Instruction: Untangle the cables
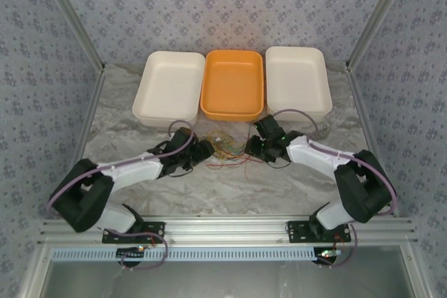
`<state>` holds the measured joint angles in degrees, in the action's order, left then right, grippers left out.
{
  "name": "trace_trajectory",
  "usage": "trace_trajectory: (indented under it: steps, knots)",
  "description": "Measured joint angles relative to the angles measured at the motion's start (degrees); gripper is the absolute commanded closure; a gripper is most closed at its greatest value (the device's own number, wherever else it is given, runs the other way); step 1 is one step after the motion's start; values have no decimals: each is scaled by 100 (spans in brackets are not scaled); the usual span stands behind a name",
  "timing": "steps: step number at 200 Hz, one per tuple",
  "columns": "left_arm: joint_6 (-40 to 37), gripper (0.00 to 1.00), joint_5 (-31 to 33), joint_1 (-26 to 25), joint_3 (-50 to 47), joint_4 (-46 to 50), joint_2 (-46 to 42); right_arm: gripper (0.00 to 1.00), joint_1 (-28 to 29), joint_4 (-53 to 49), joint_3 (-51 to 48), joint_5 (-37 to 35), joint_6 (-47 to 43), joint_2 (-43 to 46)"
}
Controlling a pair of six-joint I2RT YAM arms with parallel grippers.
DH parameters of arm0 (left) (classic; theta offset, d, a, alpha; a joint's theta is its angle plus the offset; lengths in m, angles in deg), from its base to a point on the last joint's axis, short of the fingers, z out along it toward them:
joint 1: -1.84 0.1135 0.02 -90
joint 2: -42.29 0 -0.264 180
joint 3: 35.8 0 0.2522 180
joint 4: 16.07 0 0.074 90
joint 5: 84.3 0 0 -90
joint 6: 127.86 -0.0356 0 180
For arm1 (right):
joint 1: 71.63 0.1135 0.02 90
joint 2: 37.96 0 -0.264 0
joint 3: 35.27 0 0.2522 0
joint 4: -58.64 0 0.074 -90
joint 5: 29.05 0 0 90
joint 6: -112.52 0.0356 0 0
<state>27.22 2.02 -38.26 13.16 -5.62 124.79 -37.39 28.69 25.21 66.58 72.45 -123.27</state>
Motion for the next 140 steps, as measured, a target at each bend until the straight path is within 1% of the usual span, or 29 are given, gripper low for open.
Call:
trace_trajectory:
  steps: [6,10,18,24,32,36,40,62,80,100,122,140]
  knots:
    - [20,35,-50,11,59,-92,181,80,-4,11,33,7,2,-26]
    - [66,41,-83,13,96,-146,289,85,-4,15,52,20,-50,-35]
    - [70,54,-155,13,208,-240,511,93,-15,17,83,26,-52,-35]
    - [109,68,-190,15,286,-315,645,100,-15,15,111,20,-90,-31]
    - [109,88,-234,13,374,-422,796,100,-15,13,140,-2,-68,-24]
    - [125,95,-254,13,404,-494,859,100,-15,0,151,-9,-144,-11]
    - [125,100,-260,13,420,-560,898,100,-20,-15,155,-28,-160,17]
    - [146,100,-227,13,407,-745,914,100,-26,-319,155,-267,-240,435]
    - [118,100,-17,-9,229,-688,479,100,-61,-649,166,-531,-334,1012]
    - [44,100,291,-42,-39,-393,-662,100,-190,-1069,286,-789,-483,1670]
    - [-114,100,627,-39,-72,-26,-1932,100,-402,-1427,457,-960,-649,2251]
    - [-249,100,682,48,-31,199,-2592,100,-592,-1646,592,-968,-769,2559]
